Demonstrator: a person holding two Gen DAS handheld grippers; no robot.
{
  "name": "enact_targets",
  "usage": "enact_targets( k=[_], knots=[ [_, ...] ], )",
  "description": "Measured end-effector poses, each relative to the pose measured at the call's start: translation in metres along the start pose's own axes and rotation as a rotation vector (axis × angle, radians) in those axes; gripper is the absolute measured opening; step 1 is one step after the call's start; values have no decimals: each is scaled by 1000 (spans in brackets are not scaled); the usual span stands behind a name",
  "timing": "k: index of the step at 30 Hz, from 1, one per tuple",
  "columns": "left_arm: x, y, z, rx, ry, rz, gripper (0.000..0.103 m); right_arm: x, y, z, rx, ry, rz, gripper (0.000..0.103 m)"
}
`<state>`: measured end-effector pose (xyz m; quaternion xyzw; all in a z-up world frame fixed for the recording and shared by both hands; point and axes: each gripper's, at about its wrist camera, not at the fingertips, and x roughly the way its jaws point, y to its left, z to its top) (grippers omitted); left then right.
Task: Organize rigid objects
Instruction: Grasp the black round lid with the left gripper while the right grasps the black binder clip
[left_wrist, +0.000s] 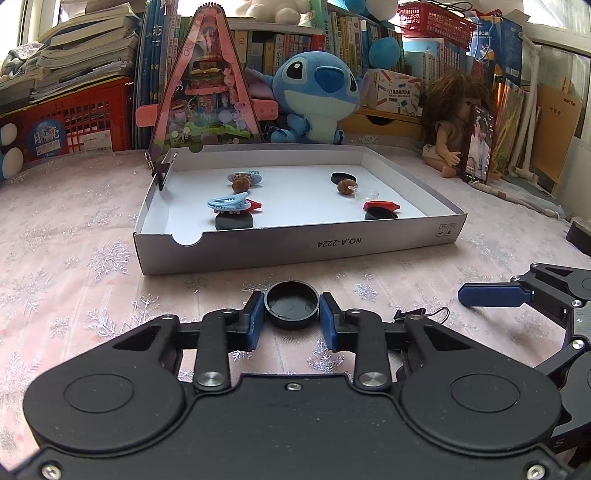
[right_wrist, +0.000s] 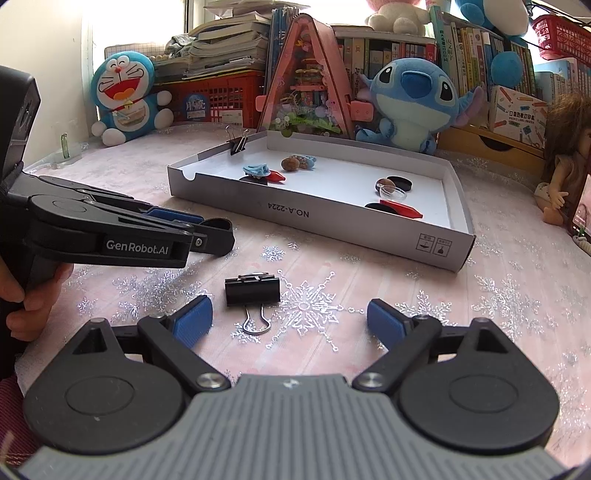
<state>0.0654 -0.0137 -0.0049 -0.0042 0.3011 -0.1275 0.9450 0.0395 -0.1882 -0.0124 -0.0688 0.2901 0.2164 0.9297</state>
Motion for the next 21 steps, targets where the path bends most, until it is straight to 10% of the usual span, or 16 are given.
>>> enact_targets(
  k=[5, 16, 21],
  knots=[
    [-2, 2, 1, -7, 4, -1, 30, 0, -1, 1, 5, -1, 4, 94],
    [-6, 10, 2, -35, 8, 16, 30, 4, 1, 13, 19, -3, 1, 38],
    [-7, 10, 2, -35, 7, 16, 30, 2, -6, 16, 63, -12, -22, 36]
  ],
)
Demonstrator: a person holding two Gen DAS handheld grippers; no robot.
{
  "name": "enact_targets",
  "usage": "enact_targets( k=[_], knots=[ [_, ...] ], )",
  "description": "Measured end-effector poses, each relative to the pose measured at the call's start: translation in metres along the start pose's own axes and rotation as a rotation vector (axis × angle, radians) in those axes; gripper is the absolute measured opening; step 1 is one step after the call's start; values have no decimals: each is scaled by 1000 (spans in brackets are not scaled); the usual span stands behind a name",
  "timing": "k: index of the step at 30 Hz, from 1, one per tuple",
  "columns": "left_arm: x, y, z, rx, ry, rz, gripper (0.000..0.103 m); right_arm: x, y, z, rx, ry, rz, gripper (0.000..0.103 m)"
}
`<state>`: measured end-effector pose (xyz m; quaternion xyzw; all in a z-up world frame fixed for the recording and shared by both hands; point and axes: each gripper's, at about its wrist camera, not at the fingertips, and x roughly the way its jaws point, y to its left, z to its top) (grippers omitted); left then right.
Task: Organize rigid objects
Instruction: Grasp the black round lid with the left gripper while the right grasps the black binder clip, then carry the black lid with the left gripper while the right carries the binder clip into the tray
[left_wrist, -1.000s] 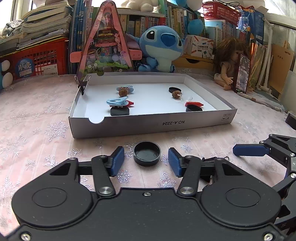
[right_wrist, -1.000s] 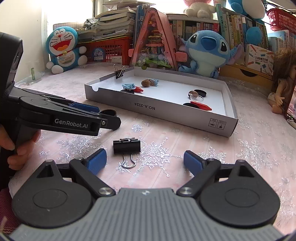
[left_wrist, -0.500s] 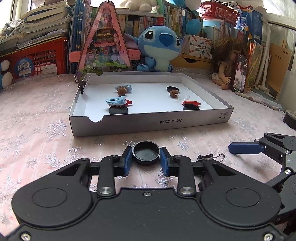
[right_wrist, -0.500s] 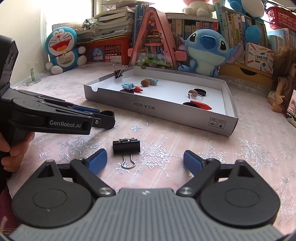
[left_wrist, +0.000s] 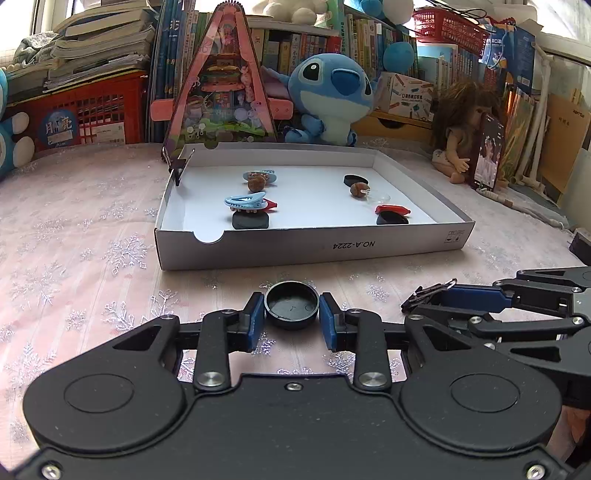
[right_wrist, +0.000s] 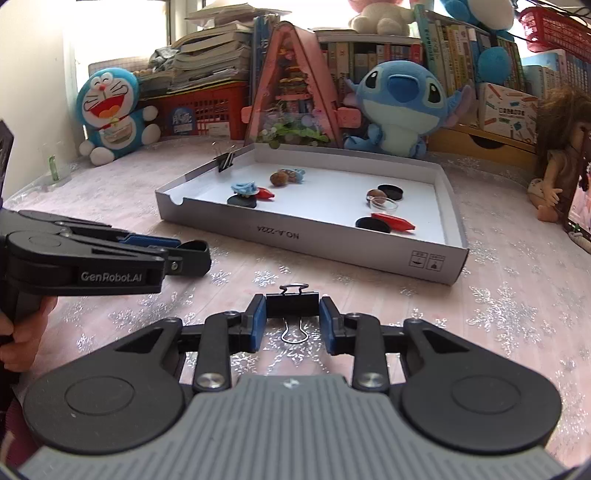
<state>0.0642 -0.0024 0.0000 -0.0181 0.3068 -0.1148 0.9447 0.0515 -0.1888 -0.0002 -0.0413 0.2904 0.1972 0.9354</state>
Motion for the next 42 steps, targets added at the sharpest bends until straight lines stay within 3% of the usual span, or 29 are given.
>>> enact_targets(
  k=[22, 42],
  knots=[
    [-12, -8, 22, 2, -53, -15, 30, -18, -15, 30, 33, -85, -91, 36],
    [-4, -6, 41, -5, -70, 2, 30, -5, -25, 37, 67, -79, -127, 36]
  ],
)
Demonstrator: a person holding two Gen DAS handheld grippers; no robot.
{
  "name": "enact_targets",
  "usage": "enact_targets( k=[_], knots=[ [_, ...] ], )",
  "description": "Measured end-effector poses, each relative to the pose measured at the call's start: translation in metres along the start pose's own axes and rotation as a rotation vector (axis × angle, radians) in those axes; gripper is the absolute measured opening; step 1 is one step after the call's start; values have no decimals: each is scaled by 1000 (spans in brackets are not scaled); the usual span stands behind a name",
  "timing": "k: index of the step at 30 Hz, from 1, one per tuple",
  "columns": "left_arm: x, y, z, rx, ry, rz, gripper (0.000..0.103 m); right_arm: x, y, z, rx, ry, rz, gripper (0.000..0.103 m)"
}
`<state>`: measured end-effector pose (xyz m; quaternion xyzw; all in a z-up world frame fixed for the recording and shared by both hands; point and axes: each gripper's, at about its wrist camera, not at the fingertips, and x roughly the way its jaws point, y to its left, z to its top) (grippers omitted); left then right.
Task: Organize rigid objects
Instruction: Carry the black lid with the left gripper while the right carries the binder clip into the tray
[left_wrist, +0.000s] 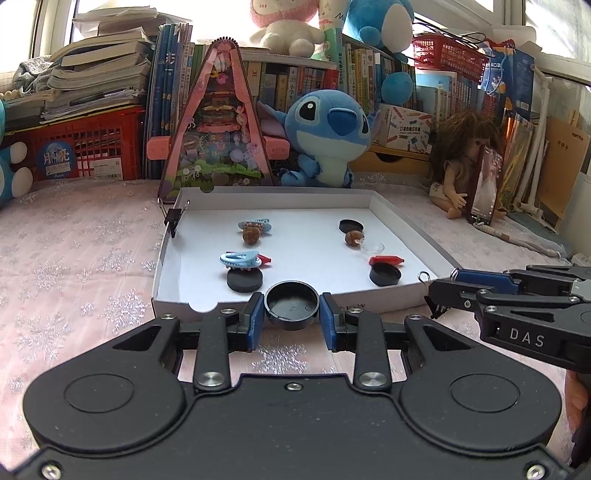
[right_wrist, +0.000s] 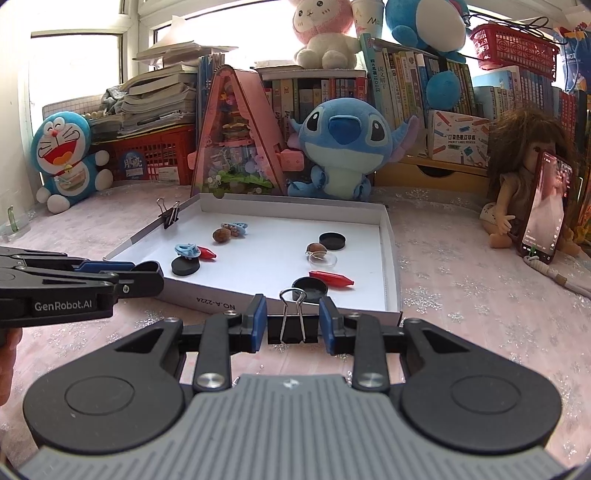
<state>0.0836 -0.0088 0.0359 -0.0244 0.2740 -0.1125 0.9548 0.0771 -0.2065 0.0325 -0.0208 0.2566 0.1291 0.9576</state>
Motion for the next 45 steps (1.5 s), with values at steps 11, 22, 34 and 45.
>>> enact_targets(
  k=[11, 22, 34, 45],
  knots=[
    [33, 16, 26, -37, -9, 68, 30, 29, -12, 18, 59, 9, -15, 35],
    [63, 32, 42, -57, 16, 103, 30, 53, -27, 36, 112, 11, -19, 35],
    [99, 44, 68, -84, 62, 97, 30, 92, -58, 62, 237, 61, 8, 35],
    [139, 51, 76, -95, 104, 126, 30, 131, -63, 69, 239, 90, -33, 35]
  ],
)
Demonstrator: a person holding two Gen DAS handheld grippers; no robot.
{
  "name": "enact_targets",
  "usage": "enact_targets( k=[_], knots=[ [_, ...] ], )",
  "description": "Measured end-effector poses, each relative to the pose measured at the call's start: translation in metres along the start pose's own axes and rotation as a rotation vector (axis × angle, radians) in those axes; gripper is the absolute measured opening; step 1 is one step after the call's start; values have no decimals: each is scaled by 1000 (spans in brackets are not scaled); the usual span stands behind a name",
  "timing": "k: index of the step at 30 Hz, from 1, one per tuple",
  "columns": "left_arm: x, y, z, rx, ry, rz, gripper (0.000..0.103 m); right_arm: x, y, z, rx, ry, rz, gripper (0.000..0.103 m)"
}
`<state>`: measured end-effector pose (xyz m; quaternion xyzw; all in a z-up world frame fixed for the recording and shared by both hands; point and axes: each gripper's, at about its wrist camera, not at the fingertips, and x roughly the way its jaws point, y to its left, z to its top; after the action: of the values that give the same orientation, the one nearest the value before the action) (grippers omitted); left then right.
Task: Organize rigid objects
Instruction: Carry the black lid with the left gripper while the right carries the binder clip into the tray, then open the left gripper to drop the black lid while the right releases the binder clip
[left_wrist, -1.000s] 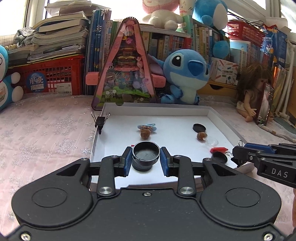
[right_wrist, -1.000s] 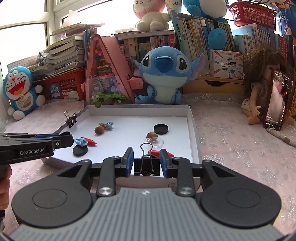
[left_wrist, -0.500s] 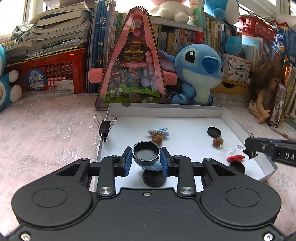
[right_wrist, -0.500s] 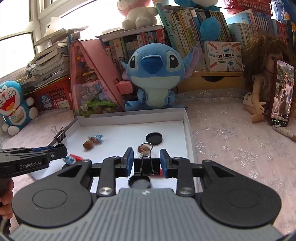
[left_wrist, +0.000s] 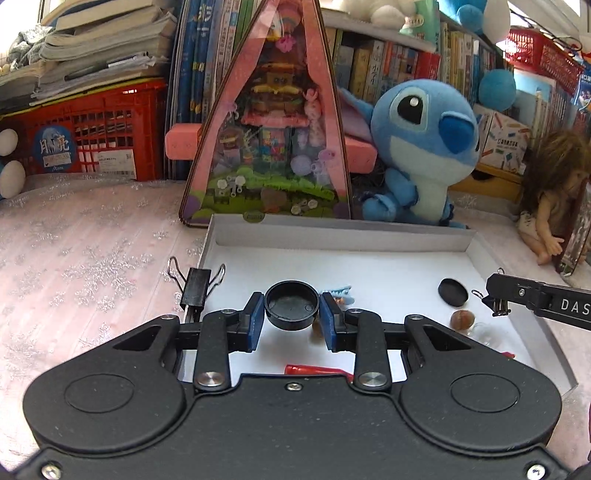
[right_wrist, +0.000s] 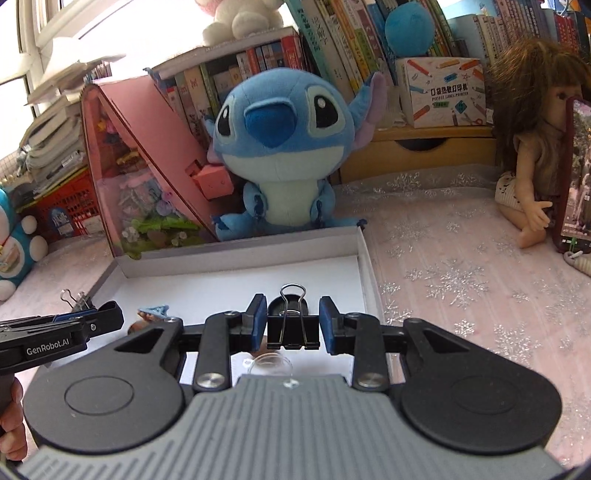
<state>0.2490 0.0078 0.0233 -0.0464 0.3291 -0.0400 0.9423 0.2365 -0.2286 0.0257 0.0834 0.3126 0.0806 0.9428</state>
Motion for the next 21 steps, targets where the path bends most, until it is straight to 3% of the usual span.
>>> enact_targets(
  k=[11, 14, 15, 21],
  knots=[
    [10, 0, -9, 28, 12, 13, 30, 12, 1, -8, -15, 13, -22, 36],
    [9, 0, -9, 16, 13, 2, 31, 11, 1, -8, -5, 9, -18, 46],
    [8, 0, -9, 14, 12, -2, 35, 10, 2, -8, -4, 6, -15, 55],
    [-5, -5, -8, 34, -22, 6, 60, -1, 8, -11, -32, -18, -12, 63]
  ],
)
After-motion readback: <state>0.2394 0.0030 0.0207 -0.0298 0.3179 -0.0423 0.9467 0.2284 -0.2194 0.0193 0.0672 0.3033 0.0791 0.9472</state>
